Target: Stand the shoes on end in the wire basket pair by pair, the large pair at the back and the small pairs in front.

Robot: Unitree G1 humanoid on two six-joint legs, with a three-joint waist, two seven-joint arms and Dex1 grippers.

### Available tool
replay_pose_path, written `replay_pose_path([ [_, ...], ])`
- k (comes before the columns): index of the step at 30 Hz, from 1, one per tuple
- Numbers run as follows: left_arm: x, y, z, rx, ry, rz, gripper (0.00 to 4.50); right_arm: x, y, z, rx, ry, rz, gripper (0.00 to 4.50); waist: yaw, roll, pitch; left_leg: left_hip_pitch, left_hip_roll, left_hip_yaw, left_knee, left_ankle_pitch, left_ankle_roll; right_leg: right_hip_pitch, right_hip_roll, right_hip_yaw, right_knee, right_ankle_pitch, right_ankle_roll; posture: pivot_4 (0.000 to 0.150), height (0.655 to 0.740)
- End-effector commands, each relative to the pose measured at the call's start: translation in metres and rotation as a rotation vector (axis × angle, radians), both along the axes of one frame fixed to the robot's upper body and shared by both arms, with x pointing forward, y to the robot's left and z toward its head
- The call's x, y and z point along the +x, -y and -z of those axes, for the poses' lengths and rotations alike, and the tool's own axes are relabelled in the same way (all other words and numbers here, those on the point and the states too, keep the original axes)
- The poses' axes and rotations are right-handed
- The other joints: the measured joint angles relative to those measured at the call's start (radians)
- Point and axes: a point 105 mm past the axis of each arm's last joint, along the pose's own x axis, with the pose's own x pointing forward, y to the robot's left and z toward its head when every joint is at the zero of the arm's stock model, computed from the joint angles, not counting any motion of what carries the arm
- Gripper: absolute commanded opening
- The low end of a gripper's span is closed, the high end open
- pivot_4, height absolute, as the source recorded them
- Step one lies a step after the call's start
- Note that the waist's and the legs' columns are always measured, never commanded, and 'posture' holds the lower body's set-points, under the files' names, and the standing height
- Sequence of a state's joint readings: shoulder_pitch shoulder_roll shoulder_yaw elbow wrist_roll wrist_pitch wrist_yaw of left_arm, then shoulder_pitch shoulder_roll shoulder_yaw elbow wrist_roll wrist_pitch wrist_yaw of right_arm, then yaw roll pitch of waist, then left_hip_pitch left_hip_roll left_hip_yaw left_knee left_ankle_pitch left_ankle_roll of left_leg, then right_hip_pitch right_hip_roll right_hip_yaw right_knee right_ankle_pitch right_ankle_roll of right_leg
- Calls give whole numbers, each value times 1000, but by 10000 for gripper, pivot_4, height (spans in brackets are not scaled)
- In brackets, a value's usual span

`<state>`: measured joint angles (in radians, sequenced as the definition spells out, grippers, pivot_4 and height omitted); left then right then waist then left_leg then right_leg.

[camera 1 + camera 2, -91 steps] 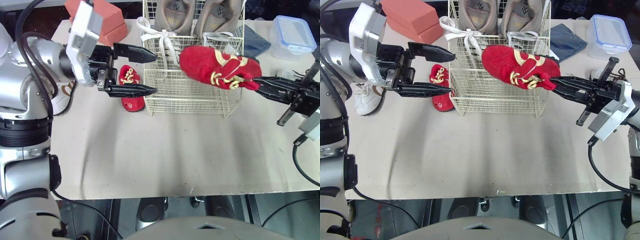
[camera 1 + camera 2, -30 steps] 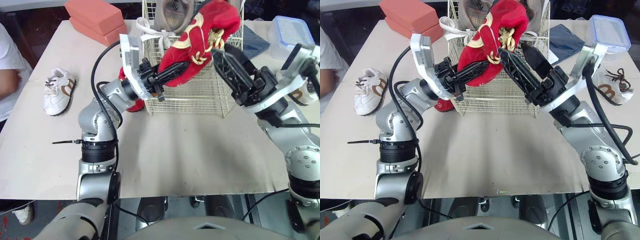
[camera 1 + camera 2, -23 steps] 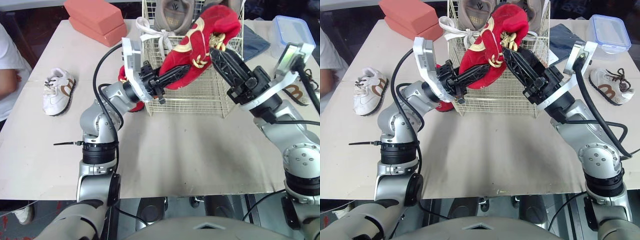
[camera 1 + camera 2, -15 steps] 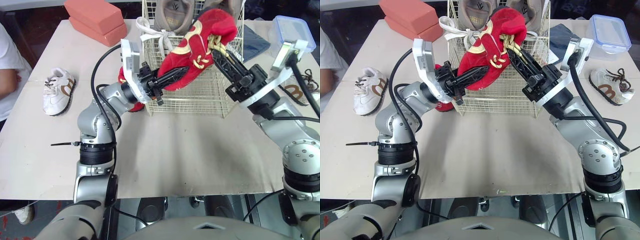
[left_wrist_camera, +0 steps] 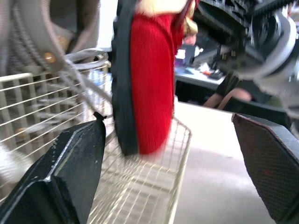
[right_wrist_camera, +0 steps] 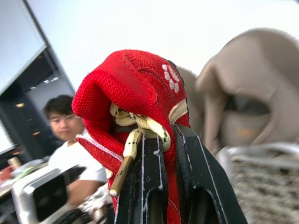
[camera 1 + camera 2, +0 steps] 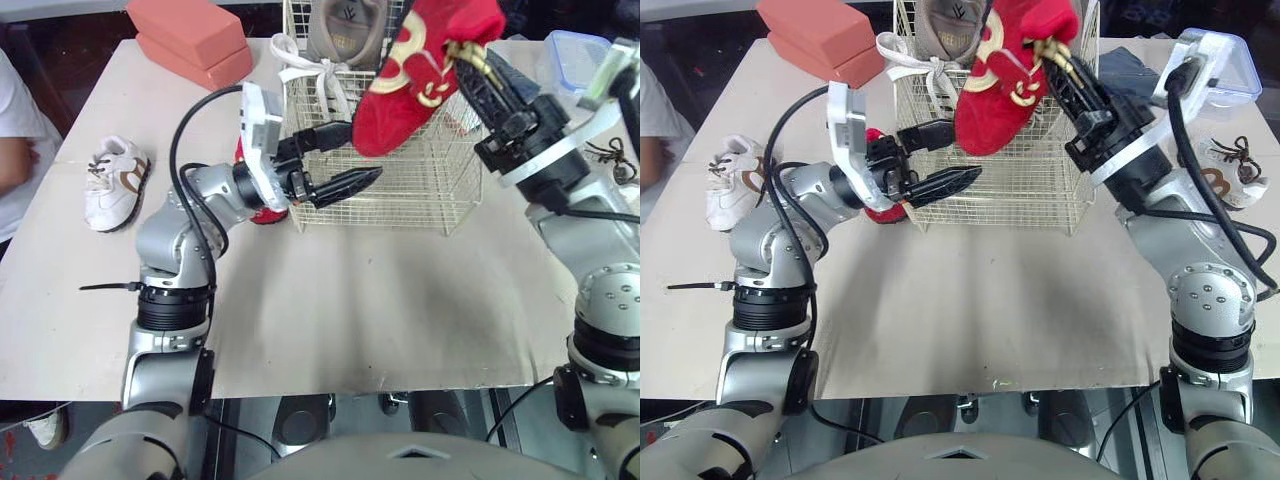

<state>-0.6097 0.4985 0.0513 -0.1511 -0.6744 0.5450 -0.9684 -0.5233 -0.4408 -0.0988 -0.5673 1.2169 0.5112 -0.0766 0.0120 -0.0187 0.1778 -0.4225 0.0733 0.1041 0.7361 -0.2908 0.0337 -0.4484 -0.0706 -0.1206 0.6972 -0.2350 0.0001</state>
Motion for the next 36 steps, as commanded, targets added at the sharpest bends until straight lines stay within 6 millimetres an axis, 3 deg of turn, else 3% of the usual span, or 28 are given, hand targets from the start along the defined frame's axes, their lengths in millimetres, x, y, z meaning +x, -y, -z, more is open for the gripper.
replay_pose_path([
  [1,-8,-19,-27,21,102,-66,44395,-1,25,-33,-39,183,174,0,-2,0,0,0,0,0,0,0,0,-1,0,0,0,0,0,1500,6860],
  [6,-16,-27,-33,91,119,-90,44395,12,29,-27,-256,253,290,0,3,0,0,-1,0,0,-1,0,0,-1,0,0,-1,0,0,1500,6860],
  [15,-24,-28,-39,210,145,-127,44395,35,29,30,-654,141,380,0,0,0,0,-1,0,0,-1,0,0,-1,0,0,-1,0,0,1500,6860],
  [21,-26,-27,-38,223,130,-123,44395,41,32,56,-631,-47,385,0,1,0,0,-2,0,-1,-1,0,0,-2,-1,0,-1,0,0,1500,6860],
  [24,-25,-29,-36,246,127,-132,44395,41,32,58,-570,-95,383,0,1,0,0,-2,0,-1,-1,0,0,-2,0,-1,-1,0,0,1500,6860],
  [27,-24,-29,-35,248,124,-133,45000,44,38,59,-596,-101,417,8613,2,0,0,-2,0,-1,-1,0,0,-2,0,-1,-1,0,0,1500,6860],
  [34,-17,-42,-35,232,117,-178,45000,39,56,48,-584,-57,439,42384,2,0,0,-3,0,-2,0,0,0,-2,-1,-2,-1,0,0,1500,6860],
  [36,-14,-52,-37,212,115,-205,45000,36,64,42,-577,-33,441,44559,1,0,0,-3,0,-2,0,0,0,-2,-1,-2,-1,0,0,1500,6860],
])
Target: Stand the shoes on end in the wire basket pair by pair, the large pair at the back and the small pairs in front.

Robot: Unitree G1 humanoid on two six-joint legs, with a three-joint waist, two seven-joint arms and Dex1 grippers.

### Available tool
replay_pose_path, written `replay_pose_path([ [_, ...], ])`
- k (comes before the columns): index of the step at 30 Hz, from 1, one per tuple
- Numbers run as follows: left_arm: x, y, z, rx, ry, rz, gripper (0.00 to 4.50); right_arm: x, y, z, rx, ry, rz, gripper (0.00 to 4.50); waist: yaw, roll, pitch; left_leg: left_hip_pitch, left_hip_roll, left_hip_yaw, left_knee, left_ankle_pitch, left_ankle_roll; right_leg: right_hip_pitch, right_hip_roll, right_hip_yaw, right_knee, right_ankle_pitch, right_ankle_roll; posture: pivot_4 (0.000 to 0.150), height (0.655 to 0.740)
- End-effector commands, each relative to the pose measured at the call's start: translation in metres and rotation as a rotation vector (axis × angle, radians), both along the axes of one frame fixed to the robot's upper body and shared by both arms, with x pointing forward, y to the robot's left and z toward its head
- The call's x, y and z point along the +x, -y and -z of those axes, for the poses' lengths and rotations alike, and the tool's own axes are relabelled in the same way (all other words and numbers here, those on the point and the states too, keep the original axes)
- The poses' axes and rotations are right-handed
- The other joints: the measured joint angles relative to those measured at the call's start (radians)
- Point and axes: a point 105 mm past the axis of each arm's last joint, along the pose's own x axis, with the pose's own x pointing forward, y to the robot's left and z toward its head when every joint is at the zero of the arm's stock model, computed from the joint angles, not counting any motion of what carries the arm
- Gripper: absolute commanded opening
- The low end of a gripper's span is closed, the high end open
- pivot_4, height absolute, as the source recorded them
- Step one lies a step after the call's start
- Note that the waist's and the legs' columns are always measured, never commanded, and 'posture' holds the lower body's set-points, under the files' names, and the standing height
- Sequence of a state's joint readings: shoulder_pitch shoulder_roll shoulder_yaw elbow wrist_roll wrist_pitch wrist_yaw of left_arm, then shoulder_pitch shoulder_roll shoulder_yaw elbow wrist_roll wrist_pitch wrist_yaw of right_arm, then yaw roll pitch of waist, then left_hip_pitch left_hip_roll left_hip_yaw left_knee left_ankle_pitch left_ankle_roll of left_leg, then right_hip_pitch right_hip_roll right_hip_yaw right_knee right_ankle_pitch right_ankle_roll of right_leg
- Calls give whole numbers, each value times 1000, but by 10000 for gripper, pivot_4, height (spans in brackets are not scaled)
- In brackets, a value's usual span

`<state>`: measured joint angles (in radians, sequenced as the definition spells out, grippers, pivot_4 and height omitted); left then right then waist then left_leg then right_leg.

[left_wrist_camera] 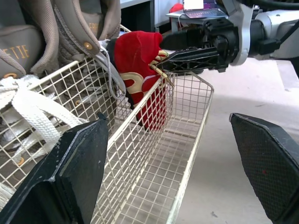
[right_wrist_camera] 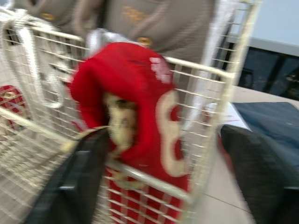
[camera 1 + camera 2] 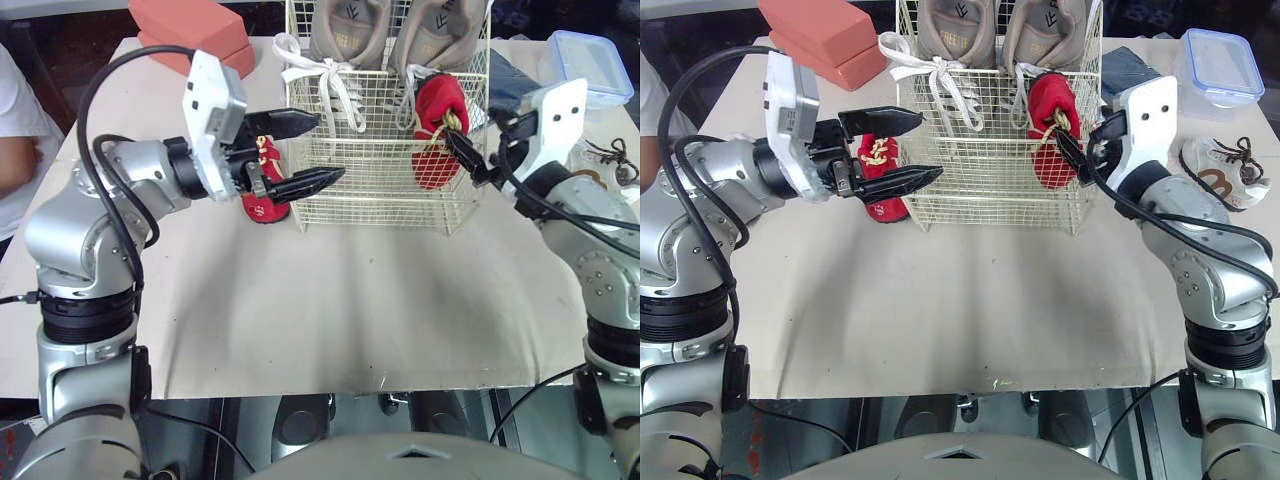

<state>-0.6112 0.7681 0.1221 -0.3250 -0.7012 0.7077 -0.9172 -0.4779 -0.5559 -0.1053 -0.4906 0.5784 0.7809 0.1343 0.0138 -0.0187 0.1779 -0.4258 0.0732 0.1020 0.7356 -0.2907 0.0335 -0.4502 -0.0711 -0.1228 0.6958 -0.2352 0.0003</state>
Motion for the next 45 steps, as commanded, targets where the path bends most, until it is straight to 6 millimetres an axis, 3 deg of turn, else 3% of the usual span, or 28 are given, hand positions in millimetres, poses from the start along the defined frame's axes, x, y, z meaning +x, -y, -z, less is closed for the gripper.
replay_pose_path([
  [1,4,-23,-15,-37,61,-65,45000,-8,20,-22,8,88,14,44559,0,0,0,0,0,0,0,0,0,0,0,0,0,0,0,1500,6860],
  [3,9,-39,-17,-42,71,-113,45000,-13,25,-27,19,109,-24,44559,-2,0,0,0,0,0,0,0,0,-1,0,0,0,0,0,1500,6860],
  [7,30,-82,-12,-87,47,-274,45000,-47,3,-17,-52,95,-295,44559,-1,0,0,0,0,0,-1,0,0,-1,1,-1,0,0,0,1500,6860],
  [11,47,-102,3,-119,2,-371,45000,-71,-20,-9,-30,111,-482,44559,0,0,0,0,0,0,-1,0,0,-1,1,-1,0,-1,1,1500,6860],
  [17,77,-129,34,-177,-148,-520,45000,-91,-38,10,-44,82,-594,44559,3,-1,0,-1,0,-2,0,0,0,0,0,-2,0,-2,2,1500,6860],
  [24,101,-148,60,-194,-254,-619,45000,-97,-40,23,-38,85,-591,44559,1,-2,0,-2,0,-2,1,0,0,-1,0,-6,0,0,0,1500,6860],
  [35,125,-143,89,-176,-462,-684,45000,-95,-43,25,-42,117,-564,44559,0,-3,0,-3,-1,-1,2,0,0,-1,0,-8,0,0,0,1500,6860],
  [45,122,-142,98,-149,-540,-688,1859,-93,-44,24,-48,135,-552,45000,-2,-3,-1,-2,-1,-1,2,0,0,-1,0,-7,2,-1,1,1500,6860],
])
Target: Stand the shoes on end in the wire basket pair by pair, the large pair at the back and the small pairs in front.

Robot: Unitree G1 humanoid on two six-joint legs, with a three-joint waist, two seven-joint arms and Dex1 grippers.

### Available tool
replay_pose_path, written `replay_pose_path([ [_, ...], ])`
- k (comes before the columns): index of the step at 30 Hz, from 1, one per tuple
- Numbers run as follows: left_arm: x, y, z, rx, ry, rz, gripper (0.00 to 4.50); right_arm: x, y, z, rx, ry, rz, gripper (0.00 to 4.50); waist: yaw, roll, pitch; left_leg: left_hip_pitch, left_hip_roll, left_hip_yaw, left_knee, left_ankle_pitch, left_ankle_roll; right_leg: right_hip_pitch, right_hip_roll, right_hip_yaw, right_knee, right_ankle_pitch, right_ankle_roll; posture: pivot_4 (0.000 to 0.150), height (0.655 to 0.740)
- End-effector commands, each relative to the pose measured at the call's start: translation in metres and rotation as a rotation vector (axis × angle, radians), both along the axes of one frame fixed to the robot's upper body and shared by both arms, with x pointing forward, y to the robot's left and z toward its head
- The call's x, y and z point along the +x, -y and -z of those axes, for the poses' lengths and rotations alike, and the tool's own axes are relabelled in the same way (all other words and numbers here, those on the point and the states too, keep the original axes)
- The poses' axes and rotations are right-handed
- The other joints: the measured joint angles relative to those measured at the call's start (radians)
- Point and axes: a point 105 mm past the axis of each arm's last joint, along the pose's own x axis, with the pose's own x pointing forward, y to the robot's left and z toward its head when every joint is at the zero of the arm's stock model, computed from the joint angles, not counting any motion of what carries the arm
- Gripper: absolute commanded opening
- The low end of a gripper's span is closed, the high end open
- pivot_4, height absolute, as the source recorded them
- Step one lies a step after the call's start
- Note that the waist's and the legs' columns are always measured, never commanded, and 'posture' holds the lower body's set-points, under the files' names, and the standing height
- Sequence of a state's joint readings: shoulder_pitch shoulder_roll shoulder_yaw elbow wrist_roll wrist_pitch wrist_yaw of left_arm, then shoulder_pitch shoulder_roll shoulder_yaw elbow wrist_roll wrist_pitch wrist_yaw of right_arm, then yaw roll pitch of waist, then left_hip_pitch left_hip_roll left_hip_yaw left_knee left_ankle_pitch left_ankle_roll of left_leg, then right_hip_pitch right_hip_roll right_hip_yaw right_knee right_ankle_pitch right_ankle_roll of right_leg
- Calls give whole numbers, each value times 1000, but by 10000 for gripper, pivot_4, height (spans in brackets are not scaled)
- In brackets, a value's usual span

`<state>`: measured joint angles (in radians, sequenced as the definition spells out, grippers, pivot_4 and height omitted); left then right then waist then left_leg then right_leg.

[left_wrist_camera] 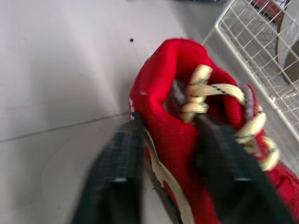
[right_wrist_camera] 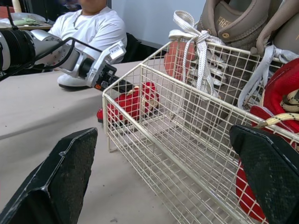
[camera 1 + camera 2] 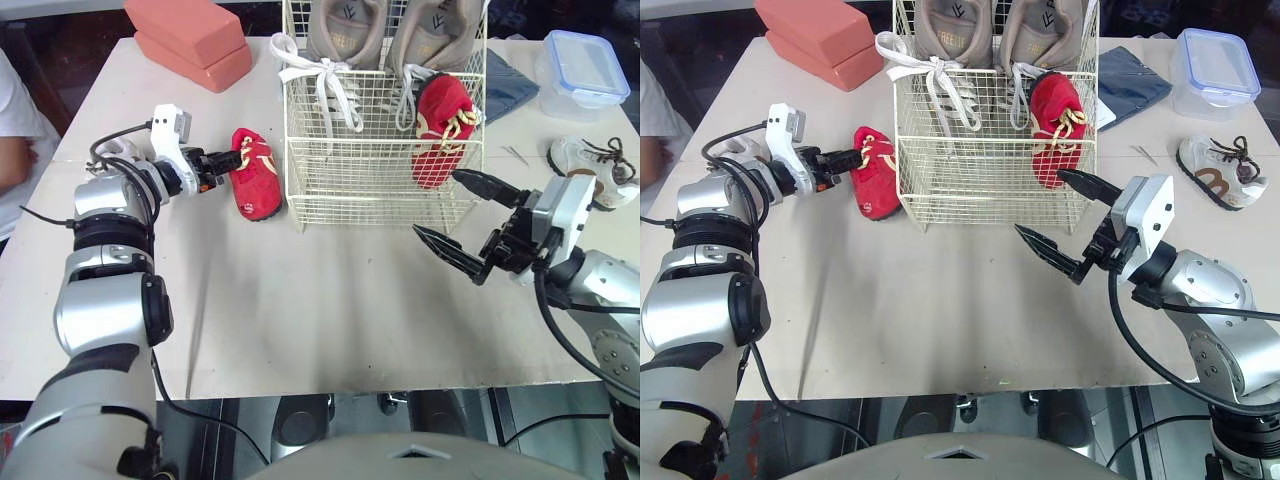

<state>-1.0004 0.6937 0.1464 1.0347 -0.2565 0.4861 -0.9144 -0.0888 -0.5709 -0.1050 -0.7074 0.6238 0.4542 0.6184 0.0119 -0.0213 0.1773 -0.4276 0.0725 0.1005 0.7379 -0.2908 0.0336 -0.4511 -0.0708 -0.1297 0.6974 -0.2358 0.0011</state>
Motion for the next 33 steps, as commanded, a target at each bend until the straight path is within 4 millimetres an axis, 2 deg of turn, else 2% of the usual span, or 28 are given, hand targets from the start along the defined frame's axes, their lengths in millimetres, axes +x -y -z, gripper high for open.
replay_pose_path([
  [1,-1,-3,-3,17,-6,-3,97,-4,-3,-10,9,57,-12,45000,0,0,0,0,0,0,0,0,0,0,0,0,0,0,0,1500,6860],
  [3,-1,-5,-4,28,1,-9,97,-3,-3,-10,9,60,-14,45000,0,0,0,0,0,0,0,0,0,0,0,0,0,0,-1,1500,6860],
  [9,2,-14,-47,4,205,-79,97,-2,-2,-13,17,71,-22,45000,-1,0,0,-1,0,0,0,0,0,0,0,0,0,1,-1,1500,6860],
  [16,-28,0,-148,-19,729,-81,97,1,3,-22,56,98,-7,45000,4,-2,1,-3,1,-2,1,0,0,-1,-2,2,-1,1,-1,1500,6860],
  [18,-47,8,-178,-73,894,-90,97,2,4,-23,58,100,-6,45000,5,-2,0,-3,1,-2,2,0,0,-1,-2,2,-1,1,-1,1500,6860],
  [20,-66,19,-197,-91,1020,-66,97,2,4,-25,60,102,-5,45000,3,-2,0,-3,0,-2,2,0,0,0,-2,2,-1,1,-1,1500,6860],
  [23,-83,38,-213,-98,1132,-33,97,5,5,-27,68,108,-2,45000,3,-2,0,-2,0,-2,2,0,0,1,-2,3,0,1,-1,1500,6860],
  [27,-95,66,-219,-92,1245,22,97,8,5,-30,84,111,-4,45000,3,-2,0,0,0,-2,2,0,0,2,-1,3,0,1,-1,1500,6860],
  [30,-91,93,-214,-48,1292,32,97,10,5,-31,104,109,-4,45000,9,-2,0,0,-1,-2,2,0,0,3,-1,2,0,1,-1,1500,6860],
  [33,-85,102,-210,-64,1324,-15,97,10,5,-32,121,108,5,45000,7,-2,0,-1,-2,-1,3,0,0,3,-1,1,0,1,-1,1500,6860],
])
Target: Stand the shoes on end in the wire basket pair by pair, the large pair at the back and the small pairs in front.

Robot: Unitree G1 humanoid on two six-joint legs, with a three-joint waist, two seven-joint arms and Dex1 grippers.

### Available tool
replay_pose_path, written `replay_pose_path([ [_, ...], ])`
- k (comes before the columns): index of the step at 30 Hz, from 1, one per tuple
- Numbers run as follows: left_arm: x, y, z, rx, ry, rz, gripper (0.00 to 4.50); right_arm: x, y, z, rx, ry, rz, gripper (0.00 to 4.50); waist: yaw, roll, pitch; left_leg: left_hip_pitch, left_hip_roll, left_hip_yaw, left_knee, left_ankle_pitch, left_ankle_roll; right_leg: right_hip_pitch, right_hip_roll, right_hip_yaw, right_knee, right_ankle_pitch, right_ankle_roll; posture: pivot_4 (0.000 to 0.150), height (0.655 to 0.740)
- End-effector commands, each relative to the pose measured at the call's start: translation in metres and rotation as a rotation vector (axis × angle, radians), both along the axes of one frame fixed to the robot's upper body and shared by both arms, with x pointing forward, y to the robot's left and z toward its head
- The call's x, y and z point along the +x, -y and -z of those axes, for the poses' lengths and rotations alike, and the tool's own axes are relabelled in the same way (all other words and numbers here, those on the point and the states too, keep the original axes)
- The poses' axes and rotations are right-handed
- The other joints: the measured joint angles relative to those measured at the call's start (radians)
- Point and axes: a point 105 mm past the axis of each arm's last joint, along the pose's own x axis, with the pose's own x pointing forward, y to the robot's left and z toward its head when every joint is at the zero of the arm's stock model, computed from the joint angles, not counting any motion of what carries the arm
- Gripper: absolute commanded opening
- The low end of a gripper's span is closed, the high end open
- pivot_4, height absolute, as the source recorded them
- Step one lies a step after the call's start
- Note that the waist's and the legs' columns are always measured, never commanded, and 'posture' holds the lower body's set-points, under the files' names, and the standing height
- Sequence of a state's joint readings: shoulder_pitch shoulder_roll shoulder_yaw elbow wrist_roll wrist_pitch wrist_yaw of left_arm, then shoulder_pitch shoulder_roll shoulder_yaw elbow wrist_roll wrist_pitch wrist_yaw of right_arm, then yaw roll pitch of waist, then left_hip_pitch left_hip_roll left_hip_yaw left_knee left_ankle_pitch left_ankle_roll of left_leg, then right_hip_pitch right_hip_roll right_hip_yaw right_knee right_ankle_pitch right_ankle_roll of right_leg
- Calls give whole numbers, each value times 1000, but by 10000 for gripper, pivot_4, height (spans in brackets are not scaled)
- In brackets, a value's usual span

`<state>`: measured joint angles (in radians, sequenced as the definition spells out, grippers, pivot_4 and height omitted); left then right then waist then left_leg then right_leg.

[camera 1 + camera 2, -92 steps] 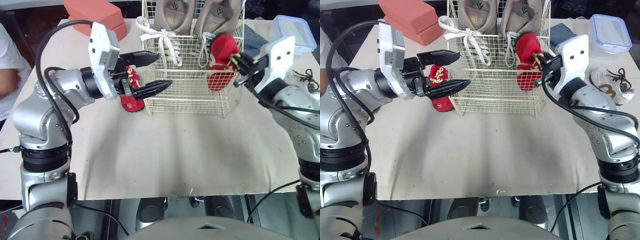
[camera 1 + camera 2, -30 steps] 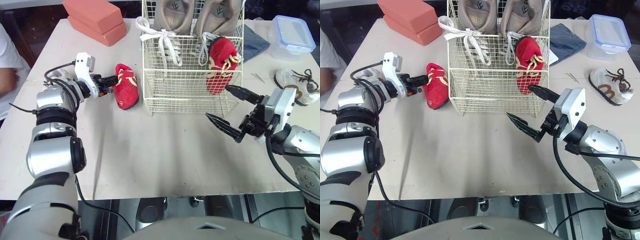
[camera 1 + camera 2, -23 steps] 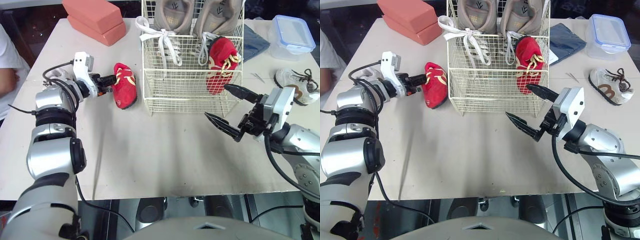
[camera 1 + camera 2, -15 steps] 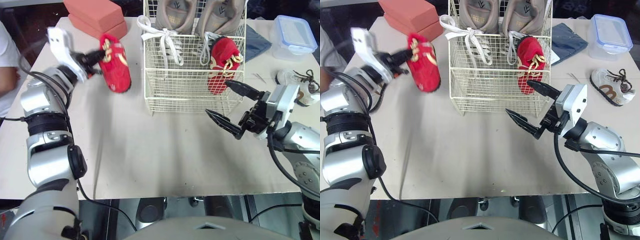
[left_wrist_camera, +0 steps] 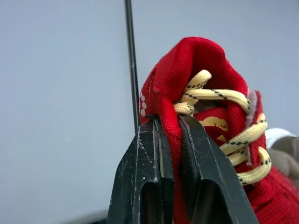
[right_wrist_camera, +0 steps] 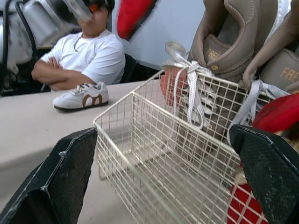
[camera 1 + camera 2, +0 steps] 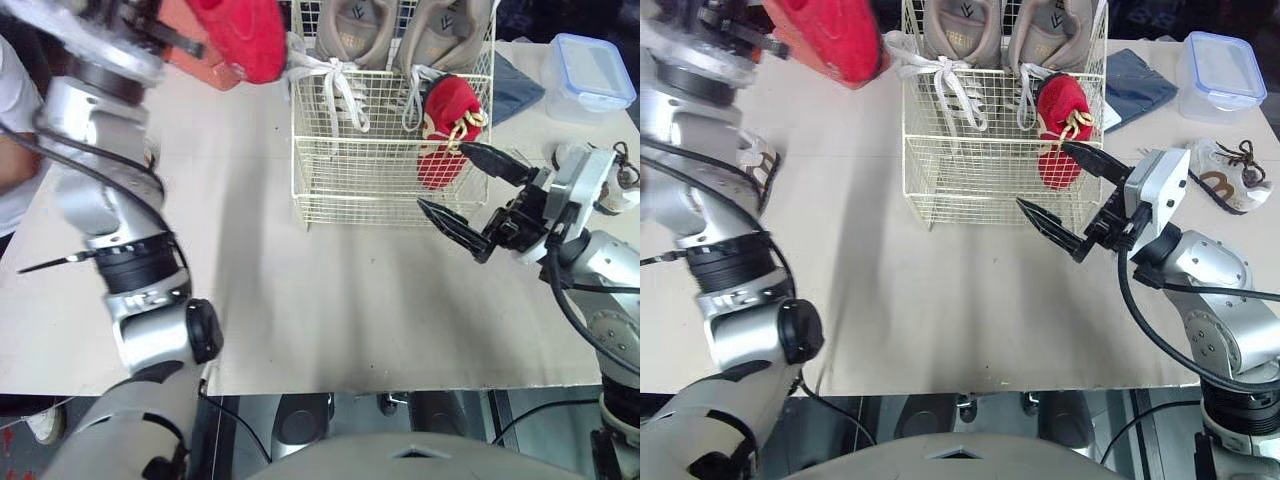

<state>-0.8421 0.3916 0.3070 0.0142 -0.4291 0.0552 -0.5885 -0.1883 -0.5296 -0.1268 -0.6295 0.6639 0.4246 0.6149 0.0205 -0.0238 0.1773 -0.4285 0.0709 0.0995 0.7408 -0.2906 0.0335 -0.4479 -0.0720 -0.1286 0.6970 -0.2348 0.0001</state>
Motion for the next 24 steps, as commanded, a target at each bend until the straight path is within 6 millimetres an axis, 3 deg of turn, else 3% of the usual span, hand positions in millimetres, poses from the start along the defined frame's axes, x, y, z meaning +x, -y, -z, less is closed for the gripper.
replay_pose_path([
  [1,-8,11,-9,-16,124,-48,97,-4,3,-12,33,51,14,45000,-3,0,0,0,0,0,0,0,0,0,0,0,0,0,0,1500,6860],
  [9,6,52,30,46,186,-67,97,-10,15,-10,109,63,71,45000,-4,0,0,1,0,0,-1,0,0,0,0,-2,0,0,0,1500,6860],
  [16,12,57,49,90,212,-139,97,-17,31,-3,146,99,118,45000,-3,0,0,1,0,0,-1,0,0,0,0,-3,0,0,0,1500,6860],
  [24,3,70,74,182,263,-173,97,-17,34,0,160,104,139,45000,-2,0,-1,1,1,-1,-1,0,0,0,0,-3,0,0,0,1500,6860],
])
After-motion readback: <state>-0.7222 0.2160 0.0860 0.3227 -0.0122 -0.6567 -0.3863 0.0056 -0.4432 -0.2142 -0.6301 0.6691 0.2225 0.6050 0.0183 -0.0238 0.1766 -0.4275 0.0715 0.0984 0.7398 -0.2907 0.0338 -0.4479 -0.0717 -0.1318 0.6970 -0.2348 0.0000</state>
